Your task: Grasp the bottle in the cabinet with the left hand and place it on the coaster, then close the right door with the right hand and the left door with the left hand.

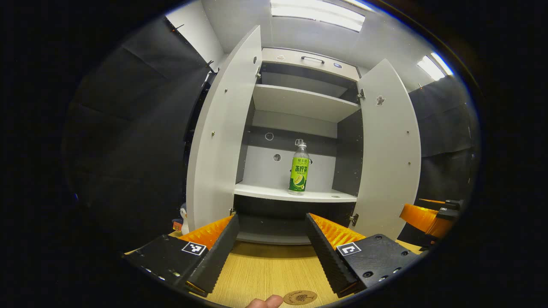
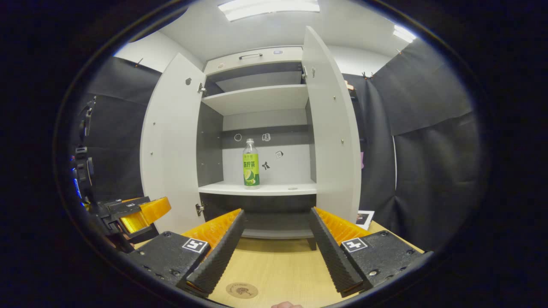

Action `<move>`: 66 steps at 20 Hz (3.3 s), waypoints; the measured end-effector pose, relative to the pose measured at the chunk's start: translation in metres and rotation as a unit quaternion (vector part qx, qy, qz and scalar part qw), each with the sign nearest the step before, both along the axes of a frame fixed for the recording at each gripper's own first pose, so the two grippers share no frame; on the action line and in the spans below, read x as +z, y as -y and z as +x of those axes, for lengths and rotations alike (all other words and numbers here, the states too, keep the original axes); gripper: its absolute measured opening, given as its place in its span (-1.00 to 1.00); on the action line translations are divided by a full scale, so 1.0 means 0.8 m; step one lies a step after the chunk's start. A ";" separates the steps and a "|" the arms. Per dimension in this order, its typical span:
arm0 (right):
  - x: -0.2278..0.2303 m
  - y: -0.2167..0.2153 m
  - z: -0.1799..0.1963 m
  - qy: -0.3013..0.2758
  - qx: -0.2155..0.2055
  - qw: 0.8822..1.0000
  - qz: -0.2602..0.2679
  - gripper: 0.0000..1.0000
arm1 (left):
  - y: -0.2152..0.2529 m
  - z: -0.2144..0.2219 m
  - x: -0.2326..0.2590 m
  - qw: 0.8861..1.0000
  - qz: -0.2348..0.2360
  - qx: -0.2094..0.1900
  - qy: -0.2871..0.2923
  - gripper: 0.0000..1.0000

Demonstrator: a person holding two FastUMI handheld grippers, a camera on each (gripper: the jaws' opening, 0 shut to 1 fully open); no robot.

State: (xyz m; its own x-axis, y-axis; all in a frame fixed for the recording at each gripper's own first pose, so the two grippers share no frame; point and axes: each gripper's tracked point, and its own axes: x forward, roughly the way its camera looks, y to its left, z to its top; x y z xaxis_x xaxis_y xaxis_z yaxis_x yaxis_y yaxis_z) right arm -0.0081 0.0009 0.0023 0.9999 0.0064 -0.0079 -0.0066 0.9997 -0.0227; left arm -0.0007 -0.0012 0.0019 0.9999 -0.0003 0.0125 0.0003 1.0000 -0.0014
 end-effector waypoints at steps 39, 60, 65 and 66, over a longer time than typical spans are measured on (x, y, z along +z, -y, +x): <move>0.009 0.047 0.015 -0.006 -0.070 0.997 -0.008 0.96 | 0.122 0.450 0.047 0.996 0.026 -0.079 -0.025 0.89; 0.023 0.041 0.026 0.010 -0.043 0.999 -0.001 0.96 | 0.108 0.301 0.082 0.993 0.034 -0.112 0.008 0.49; 0.044 0.038 0.033 0.020 -0.028 0.999 0.013 0.96 | 0.101 0.212 0.034 0.992 0.039 -0.117 0.022 0.49; 0.048 0.035 0.032 0.021 -0.025 0.999 0.018 0.97 | 0.102 0.196 0.025 0.992 0.036 -0.118 0.028 0.49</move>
State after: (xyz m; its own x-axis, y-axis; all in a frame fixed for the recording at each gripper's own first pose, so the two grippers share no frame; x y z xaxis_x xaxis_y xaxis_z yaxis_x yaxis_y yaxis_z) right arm 0.0175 -0.0272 0.0405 0.9985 -0.0431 0.0339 0.0427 0.9990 0.0140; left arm 0.1557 -0.0828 0.0219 0.9697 -0.2369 0.0590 0.2323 0.9697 0.0762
